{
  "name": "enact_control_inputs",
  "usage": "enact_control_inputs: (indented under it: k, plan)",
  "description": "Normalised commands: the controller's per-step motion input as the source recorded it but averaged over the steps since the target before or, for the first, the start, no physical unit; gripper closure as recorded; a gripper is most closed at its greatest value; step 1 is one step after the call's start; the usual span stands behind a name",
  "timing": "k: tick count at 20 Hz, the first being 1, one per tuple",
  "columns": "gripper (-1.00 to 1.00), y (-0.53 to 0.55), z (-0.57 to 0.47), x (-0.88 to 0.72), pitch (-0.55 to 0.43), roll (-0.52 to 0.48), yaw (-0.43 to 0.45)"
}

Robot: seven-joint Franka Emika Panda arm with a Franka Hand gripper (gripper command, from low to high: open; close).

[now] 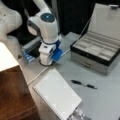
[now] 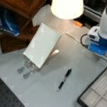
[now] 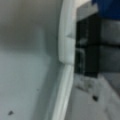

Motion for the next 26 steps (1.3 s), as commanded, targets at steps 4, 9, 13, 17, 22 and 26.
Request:
enact_control_inputs:
  k: [4, 9, 13, 17, 22, 26]
  plan:
    - [1.0, -0.23, -0.51, -1.0, -0.678, 0.196, -0.076]
    - [1.0, -0.15, -0.55, -1.0, -0.671, 0.171, -0.107]
    - [1.0, -0.09, -0.56, -1.0, -0.671, 0.133, -0.1]
    - [1.0, -0.05, -0.57, -1.0, -0.661, 0.111, -0.078]
    - [1.0, -0.04, -0.56, -1.0, -0.636, 0.113, -0.064]
    - [1.0, -0.09, -0.42, -1.0, -0.578, 0.132, -0.061]
